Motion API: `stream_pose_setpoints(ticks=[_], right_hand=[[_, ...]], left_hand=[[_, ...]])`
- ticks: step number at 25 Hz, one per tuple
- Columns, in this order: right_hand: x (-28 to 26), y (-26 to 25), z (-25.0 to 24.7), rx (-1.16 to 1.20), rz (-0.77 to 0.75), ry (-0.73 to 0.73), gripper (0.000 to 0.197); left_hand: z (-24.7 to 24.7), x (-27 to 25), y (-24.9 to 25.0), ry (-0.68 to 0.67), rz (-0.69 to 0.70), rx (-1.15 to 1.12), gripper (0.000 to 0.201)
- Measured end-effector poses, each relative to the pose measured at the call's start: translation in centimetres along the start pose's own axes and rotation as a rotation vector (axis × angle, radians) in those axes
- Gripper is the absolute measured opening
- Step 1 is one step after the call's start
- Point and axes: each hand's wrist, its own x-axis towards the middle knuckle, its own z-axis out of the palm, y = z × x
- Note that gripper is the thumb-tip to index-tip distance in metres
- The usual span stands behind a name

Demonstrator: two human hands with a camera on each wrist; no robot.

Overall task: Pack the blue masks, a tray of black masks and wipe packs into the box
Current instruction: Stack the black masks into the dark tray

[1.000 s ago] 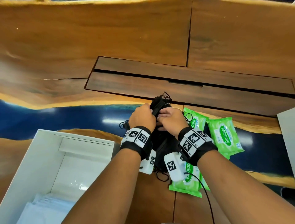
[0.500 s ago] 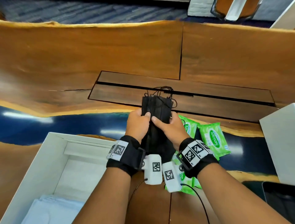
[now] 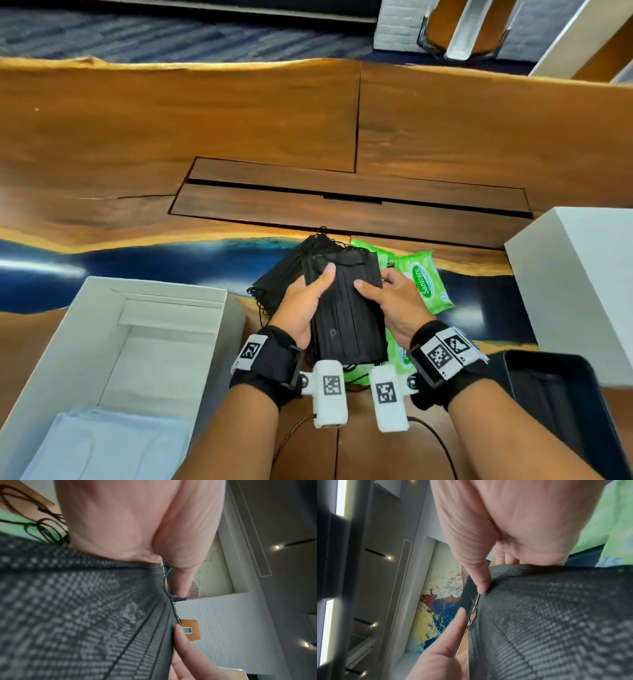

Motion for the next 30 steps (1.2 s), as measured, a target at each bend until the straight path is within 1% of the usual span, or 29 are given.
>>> stream_pose_setpoints(ticks=[2,4,6,8,10,12,13,14,16,17,18,19,20,22,23,24,25,27,29,30], right_hand=[[-0.5,0.3,-0.8,-0.013,-0.009,-0.019,0.024],[-1.2,1.0,-0.8,-0.080,-0.021,-0.073,0.027],[-1.9,1.2,-0.8,-0.130,-0.049,-0.079,0.029],[-2.1,1.1,-1.5,-0.095,-0.038,-0.043,0.028],[-2.4,0.9,-2.4,-0.057,0.019,-0.068,0.024],[-2.8,1.2,-2.9,-0.111,0.053,-0.089,0.021],[-3.0,1.3,-2.9,-0.148,0.046,-0.054,0.022],[-3.1,1.4,-3.1,-0.181,0.027,0.016,0.024],[-3.2,1.5,-3.9,-0.236,-0.041,0.154,0.034],[-3.2,1.5,-4.5,-0.247,-0.072,0.178,0.036],[-3.3,1.6,-4.8,-0.253,-0.087,0.174,0.036],[-3.6,1.8,-4.9,-0.242,-0.083,0.146,0.037],[-3.8,2.1,-4.8,-0.217,-0.065,0.116,0.038],[-4.0,2.6,-4.4,-0.225,-0.054,0.069,0.044],[-3.9,2.8,-4.5,-0.256,-0.073,0.057,0.046],[-3.8,2.7,-4.7,-0.271,-0.092,0.056,0.045],[-3.7,2.4,-4.9,-0.250,-0.087,0.060,0.044],[-3.4,2.3,-5.4,-0.215,-0.048,0.031,0.037],[-3.7,2.4,-5.5,-0.283,-0.040,-0.044,0.030],[-3.9,2.4,-5.5,-0.283,-0.037,-0.053,0.029]], left_hand=[[0.8,-0.6,-0.7,0.003,0.038,0.014,0.027],[1.6,-0.7,-1.6,-0.008,0.032,0.044,0.024],[2.4,-0.9,-2.0,-0.021,0.029,0.089,0.025],[2.5,-0.7,-2.0,-0.015,0.031,0.095,0.028],[2.3,-0.2,-2.4,0.005,0.018,0.110,0.034],[2.7,0.1,-3.1,0.033,-0.024,0.166,0.046],[2.9,0.3,-3.6,0.051,-0.042,0.181,0.053],[3.3,0.2,-3.8,0.066,-0.049,0.166,0.053],[3.7,0.2,-4.0,0.105,-0.030,0.120,0.038],[3.7,0.4,-4.0,0.099,-0.022,0.094,0.034],[3.8,0.5,-4.0,0.090,-0.013,0.069,0.034],[3.9,0.8,-4.2,0.090,-0.002,0.059,0.037],[4.2,0.7,-4.3,0.080,-0.003,0.072,0.046],[4.9,1.0,-5.0,0.095,-0.025,0.176,0.075],[4.9,1.4,-5.5,0.097,-0.033,0.266,0.085],[5.0,1.4,-5.6,0.115,-0.011,0.346,0.085],[4.7,1.8,-6.0,0.143,0.016,0.383,0.077],[4.5,2.0,-6.1,0.145,0.043,0.363,0.062],[4.9,1.8,-6.6,0.110,0.064,0.347,0.044],[5.0,1.6,-6.6,0.126,0.081,0.305,0.035]])
